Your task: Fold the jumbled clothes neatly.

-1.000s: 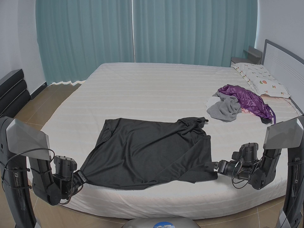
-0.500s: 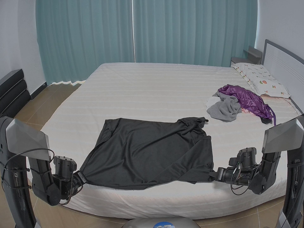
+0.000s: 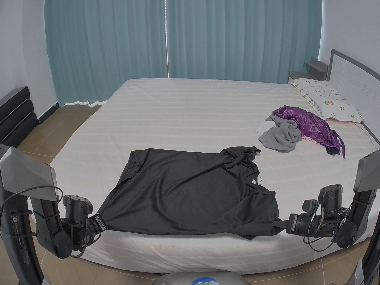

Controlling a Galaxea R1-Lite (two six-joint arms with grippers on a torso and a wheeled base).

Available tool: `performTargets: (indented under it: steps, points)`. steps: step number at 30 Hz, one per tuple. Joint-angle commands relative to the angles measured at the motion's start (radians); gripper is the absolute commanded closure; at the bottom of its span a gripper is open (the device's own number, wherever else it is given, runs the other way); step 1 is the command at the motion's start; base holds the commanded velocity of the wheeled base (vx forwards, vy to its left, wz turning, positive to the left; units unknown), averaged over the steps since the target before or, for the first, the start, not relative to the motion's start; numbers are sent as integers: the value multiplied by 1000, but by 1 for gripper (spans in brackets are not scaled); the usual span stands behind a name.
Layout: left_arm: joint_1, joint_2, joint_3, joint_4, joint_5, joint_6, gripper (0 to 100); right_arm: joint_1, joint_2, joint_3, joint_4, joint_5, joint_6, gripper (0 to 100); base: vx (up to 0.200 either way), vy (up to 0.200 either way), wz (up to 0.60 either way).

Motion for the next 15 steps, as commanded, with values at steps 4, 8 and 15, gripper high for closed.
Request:
performTargets:
  steps: [4, 8, 15]
  points:
    - [-1, -22, 28, 0, 2, 24, 100, -6, -77, 106, 1, -1, 1, 100, 0, 0, 0]
    - [-5, -22, 44, 1, 2, 44, 100, -3, -29, 141, -1, -6, 1, 100, 0, 0, 0]
    - [-11, -19, 53, 4, 0, 51, 100, -4, 78, 130, -2, -12, -4, 0, 0, 0, 0]
